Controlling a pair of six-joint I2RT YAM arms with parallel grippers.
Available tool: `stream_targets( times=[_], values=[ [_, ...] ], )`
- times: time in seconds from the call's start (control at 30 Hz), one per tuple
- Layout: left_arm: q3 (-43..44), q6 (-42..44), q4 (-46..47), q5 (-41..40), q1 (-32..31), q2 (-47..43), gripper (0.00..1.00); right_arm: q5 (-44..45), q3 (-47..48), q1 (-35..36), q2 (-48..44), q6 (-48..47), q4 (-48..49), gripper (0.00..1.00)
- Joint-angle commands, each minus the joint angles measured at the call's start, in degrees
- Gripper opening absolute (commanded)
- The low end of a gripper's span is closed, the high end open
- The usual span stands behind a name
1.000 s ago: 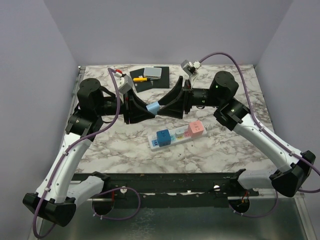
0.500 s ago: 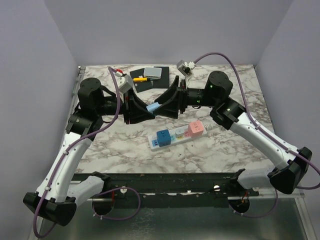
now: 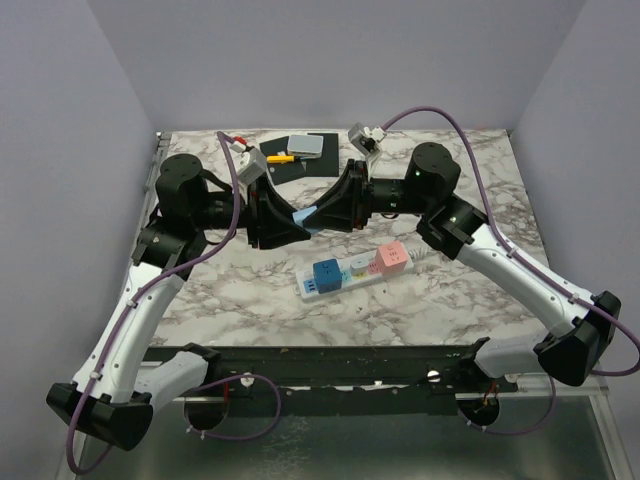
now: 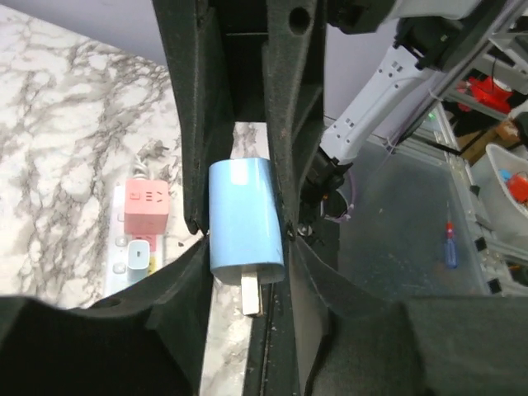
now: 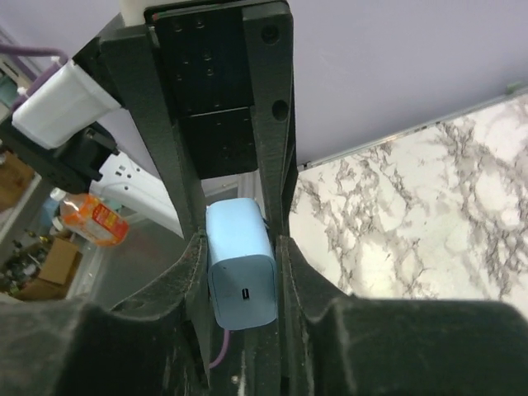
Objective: Insert the plug
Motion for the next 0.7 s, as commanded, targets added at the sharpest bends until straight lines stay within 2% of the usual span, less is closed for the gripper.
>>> stream_targets(
  times=[0.0,0.03,0.07,0.23,0.47,0.53,0.67],
  values=[
    [0.42,4.84,2.25,-5.41,-0.31,-1.84,0.84,4.77,1.73,0.23,-1.21,0.63,-4.98,0.01],
    [0.05,7.63,1.68,-7.55,-0.29,-2.57,0.97,6.09,2.53,0.16,-1.63,-0.12,-7.44,0.01],
    [-0.35,11.22,0.86,-10.23,-0.31,-3.6,0.99,7.57,3.36,0.15,-2.01,-1.17,-9.92,0.01],
    [-2.98,29.73,0.23,-21.85,-0.36,-8.86,0.99,12.33,7.92,0.21,-2.21,-3.53,-19.9,0.01],
    [-7.37,52.16,0.3,-24.02,-0.31,-14.59,0.99,10.21,13.31,0.23,2.43,-0.72,-25.04,0.01],
    [-8.06,55.45,0.38,-24.01,-0.33,-15.43,0.99,9.87,14.35,0.18,3.9,-0.44,-25.75,0.01],
    [-8.69,56.53,0.47,-23.0,-0.31,-15.78,0.99,9.04,16.08,0.18,6.29,-0.41,-26.15,0.01]
  ],
)
